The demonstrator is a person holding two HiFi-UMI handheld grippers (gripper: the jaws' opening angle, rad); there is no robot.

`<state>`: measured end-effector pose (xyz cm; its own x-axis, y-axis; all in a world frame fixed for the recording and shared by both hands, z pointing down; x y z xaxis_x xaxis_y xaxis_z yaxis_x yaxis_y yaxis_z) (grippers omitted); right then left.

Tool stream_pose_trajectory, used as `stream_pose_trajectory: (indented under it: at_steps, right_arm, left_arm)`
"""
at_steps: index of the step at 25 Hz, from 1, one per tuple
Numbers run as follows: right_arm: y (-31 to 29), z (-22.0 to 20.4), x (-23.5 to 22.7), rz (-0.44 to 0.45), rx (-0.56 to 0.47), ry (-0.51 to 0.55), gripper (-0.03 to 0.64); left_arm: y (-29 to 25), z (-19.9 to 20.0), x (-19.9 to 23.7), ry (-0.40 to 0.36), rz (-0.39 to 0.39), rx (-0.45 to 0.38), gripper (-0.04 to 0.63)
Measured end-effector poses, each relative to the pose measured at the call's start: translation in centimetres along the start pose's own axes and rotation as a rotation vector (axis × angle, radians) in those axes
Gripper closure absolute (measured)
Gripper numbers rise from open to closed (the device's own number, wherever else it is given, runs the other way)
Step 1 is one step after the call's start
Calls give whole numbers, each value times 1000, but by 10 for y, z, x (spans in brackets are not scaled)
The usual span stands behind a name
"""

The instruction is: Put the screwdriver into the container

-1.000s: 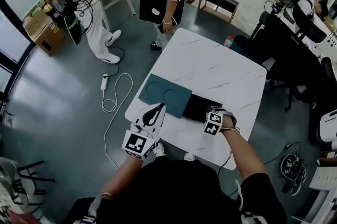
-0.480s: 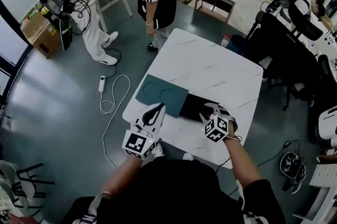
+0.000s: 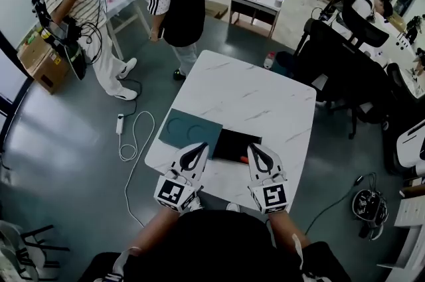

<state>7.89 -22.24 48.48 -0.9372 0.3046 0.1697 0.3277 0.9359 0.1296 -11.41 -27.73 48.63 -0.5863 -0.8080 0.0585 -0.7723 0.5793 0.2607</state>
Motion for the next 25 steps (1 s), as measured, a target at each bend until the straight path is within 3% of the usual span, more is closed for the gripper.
stream_pose_trajectory:
  at_steps: [9, 25]
  right_arm:
    - [32, 37, -3, -103, -123, -7, 594]
    - [39, 16, -18, -58, -44, -2, 594]
  left_arm:
    - [-11, 6, -23, -10, -44, -24, 591]
    - [-14, 2, -36, -13, -33, -15, 590]
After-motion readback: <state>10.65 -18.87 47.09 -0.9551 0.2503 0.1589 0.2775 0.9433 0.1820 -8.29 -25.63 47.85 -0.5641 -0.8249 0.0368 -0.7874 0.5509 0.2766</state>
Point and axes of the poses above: the fingertips, and each gripper's own axes: y backward along the fingers, x to its left, z out of its top, the point moved 7 cm from there along y, backward along the fingers, and after that the axes turned 15 degrees about -x, right-handed, at the moved point
